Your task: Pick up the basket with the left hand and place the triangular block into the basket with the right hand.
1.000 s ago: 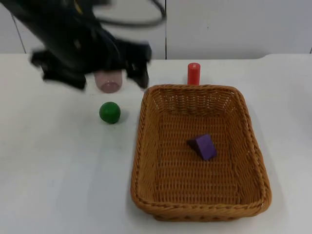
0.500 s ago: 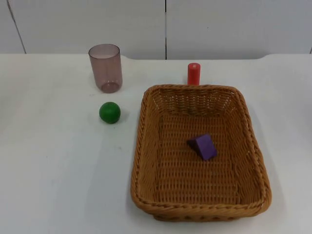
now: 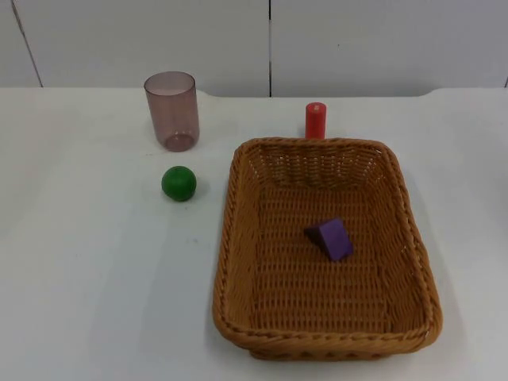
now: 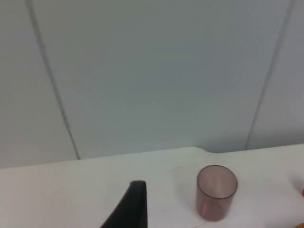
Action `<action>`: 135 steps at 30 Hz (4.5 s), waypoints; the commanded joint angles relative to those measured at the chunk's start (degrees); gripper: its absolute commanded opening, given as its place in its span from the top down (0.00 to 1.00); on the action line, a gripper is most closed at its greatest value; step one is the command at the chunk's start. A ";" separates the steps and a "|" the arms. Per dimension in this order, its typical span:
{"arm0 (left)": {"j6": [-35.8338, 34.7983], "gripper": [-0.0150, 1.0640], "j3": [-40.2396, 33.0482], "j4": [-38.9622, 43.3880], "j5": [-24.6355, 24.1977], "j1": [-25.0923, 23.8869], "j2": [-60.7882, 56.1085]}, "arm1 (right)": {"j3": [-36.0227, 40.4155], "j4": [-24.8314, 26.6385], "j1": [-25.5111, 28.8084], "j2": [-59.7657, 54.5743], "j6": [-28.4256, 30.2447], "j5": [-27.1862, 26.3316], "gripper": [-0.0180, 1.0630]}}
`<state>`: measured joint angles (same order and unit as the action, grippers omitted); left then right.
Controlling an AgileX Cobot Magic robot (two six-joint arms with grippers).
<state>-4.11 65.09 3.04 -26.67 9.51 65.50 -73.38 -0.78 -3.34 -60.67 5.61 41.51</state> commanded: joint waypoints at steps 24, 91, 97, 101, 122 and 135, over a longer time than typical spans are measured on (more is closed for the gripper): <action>6.17 0.01 6.70 -3.88 -5.26 -8.25 0.82 | 0.08 -0.50 0.36 0.23 -0.17 -0.96 0.01; 6.16 0.01 -5.53 1.70 -27.32 -8.25 -61.93 | 10.96 5.20 4.03 60.67 13.05 10.16 0.01; 6.16 0.01 -8.91 3.61 -29.76 -8.25 -65.50 | 12.49 5.99 4.03 60.67 13.16 11.58 0.01; 6.16 0.01 -9.97 0.92 -30.48 -8.25 -65.50 | 14.06 7.57 4.03 60.67 15.29 13.19 0.01; 6.84 0.01 -10.60 -0.15 -29.63 -11.80 -65.50 | 20.62 8.74 3.89 60.67 13.59 13.08 0.01; 6.84 0.01 -13.13 -0.49 -31.38 -11.80 -65.50 | 25.85 8.58 1.44 60.67 9.96 12.17 0.01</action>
<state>2.59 52.70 2.57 -56.83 -2.19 -0.02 -47.80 8.19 -2.02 0.06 16.17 54.12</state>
